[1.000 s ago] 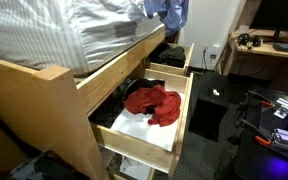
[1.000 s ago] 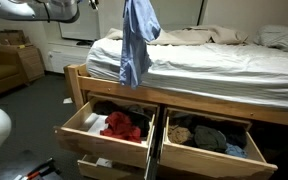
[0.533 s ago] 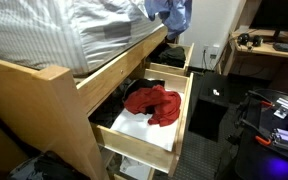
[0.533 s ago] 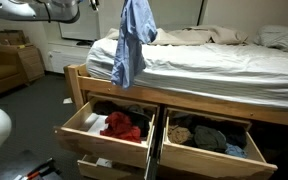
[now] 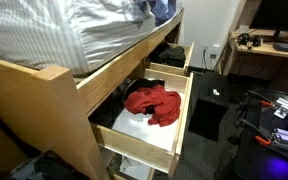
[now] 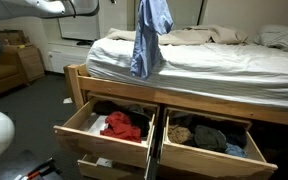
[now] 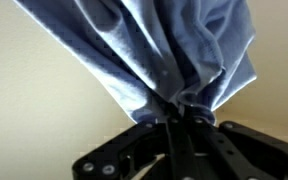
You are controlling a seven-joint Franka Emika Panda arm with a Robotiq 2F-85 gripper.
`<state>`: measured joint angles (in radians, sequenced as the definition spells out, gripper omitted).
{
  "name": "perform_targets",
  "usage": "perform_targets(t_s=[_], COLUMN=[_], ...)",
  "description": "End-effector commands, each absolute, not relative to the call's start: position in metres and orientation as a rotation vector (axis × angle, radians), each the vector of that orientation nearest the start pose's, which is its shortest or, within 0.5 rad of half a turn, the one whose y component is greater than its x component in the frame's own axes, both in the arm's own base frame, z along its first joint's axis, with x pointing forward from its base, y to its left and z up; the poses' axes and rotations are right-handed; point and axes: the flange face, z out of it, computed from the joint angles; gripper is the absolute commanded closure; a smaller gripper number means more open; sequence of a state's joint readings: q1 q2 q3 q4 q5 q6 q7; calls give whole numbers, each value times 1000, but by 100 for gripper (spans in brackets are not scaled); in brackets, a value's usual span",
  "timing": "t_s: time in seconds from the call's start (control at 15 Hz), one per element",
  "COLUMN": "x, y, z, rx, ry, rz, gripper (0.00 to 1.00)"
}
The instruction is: Take the blue shirt out of the top left drawer and put it on the bed
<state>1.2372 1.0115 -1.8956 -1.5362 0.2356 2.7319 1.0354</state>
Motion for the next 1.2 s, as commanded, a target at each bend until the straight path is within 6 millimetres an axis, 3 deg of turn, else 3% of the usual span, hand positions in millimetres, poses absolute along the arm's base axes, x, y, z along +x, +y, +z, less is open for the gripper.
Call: perform_targets(t_s=[0.0, 0.13, 0.33, 0.6, 0.67, 0.73, 1.13], x=[649, 657, 659, 666, 671, 663, 666], y=[89, 105, 150, 174, 173, 181, 184], z=[773, 788, 814, 803, 796, 799, 793], rx=[-2150, -2129, -2085, -2000, -1966, -2026, -2029], ry=[1246, 1169, 863, 570, 562, 643, 631], rz=[-2459, -2507, -2564, -2599, -2621, -2578, -2577], gripper=[99, 99, 99, 99, 99, 99, 96])
